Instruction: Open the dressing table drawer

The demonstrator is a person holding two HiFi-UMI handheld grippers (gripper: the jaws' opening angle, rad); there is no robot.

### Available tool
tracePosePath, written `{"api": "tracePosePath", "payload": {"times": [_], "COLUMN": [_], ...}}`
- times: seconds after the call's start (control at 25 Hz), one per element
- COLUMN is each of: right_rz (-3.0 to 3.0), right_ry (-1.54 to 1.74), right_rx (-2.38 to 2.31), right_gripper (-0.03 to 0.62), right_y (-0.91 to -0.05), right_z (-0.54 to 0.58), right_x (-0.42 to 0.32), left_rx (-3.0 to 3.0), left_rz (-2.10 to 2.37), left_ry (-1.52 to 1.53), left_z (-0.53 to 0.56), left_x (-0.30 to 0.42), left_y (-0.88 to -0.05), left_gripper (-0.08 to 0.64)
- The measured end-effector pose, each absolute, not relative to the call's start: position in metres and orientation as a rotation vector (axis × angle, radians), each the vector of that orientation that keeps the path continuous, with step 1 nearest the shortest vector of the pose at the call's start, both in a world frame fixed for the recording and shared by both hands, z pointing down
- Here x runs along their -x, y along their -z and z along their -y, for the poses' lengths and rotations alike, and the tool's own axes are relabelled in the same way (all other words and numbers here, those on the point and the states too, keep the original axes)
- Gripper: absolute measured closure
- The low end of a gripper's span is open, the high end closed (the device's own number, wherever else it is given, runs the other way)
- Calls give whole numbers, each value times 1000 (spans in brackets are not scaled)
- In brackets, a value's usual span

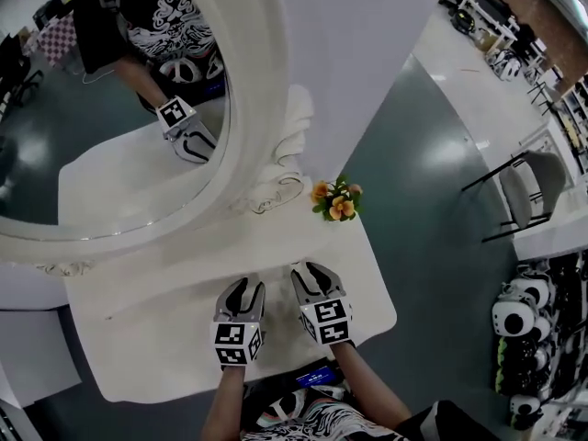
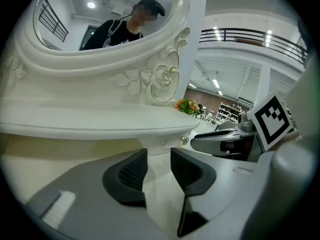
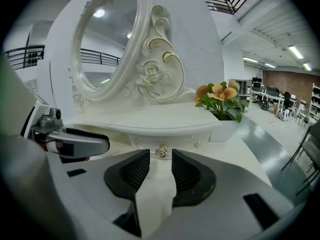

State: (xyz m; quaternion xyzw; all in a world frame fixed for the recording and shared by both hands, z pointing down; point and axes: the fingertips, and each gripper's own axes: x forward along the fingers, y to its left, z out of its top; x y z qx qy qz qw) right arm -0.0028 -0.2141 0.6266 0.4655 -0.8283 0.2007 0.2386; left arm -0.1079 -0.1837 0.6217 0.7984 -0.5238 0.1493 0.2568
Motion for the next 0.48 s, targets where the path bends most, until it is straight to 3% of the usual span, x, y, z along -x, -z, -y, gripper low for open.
{"api": "tracePosePath", "payload": {"times": [0.32, 0.48], "right_rz": [2256, 2246], "right_ry": [-533, -515], "right_rx": [-1269, -1257], "right_gripper": [460, 497], "right_y": [-637, -642], "right_z": [228, 231], "right_x": [11, 14], "left_rx": [-2148, -2142], "left_rz": [1411, 1413], "left_ry": [-412, -416], "left_z": [182, 182], "left_x": [108, 108], "left_y": [-632, -633], "left_gripper": [420, 422]}}
